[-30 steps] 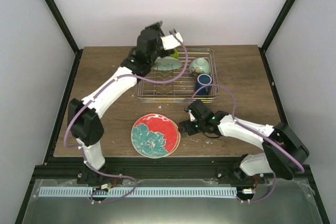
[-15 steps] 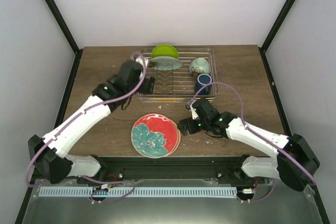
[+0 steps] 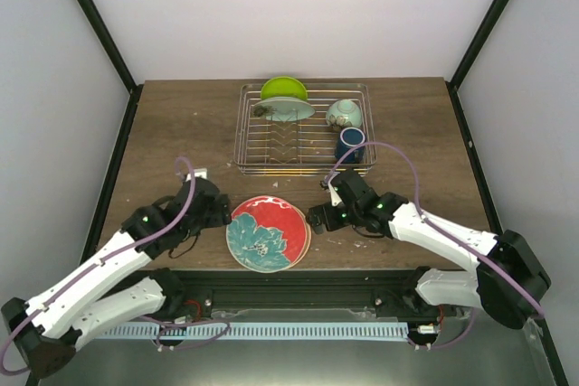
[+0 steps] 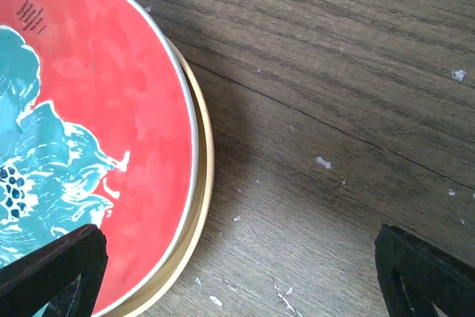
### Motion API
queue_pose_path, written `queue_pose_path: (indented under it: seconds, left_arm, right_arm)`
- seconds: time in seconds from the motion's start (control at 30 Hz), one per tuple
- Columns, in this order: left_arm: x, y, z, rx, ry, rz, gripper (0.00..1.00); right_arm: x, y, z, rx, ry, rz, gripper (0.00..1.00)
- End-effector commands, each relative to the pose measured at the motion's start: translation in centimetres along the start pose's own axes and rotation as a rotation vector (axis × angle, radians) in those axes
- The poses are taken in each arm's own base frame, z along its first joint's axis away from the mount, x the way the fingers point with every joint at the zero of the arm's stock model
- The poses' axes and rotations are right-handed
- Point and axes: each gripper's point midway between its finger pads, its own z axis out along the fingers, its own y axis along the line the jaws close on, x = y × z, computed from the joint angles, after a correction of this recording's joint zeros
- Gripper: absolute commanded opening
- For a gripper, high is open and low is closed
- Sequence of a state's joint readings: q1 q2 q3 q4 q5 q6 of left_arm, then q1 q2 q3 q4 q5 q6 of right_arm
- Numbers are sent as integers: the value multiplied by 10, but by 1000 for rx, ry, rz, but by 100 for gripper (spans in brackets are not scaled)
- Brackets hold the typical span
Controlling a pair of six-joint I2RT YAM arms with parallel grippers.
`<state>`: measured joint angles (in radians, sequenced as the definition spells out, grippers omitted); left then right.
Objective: Load the mixed dishes into the dish rack
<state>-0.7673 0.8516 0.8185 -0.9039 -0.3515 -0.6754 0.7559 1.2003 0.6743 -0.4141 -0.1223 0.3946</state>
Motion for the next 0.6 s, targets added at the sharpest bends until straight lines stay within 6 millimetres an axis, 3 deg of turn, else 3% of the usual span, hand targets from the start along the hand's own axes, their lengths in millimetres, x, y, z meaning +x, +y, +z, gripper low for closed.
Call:
queue_pose_path:
  seconds: [0.0, 0.57]
  left_arm:
    - [28, 13, 6, -12, 46, -127, 83]
    - [74, -18, 60, 207, 93, -229, 80]
  right_arm:
    - [-8, 4, -3, -13, -23, 15, 100]
    - [-1, 2, 14, -22, 11, 21, 100]
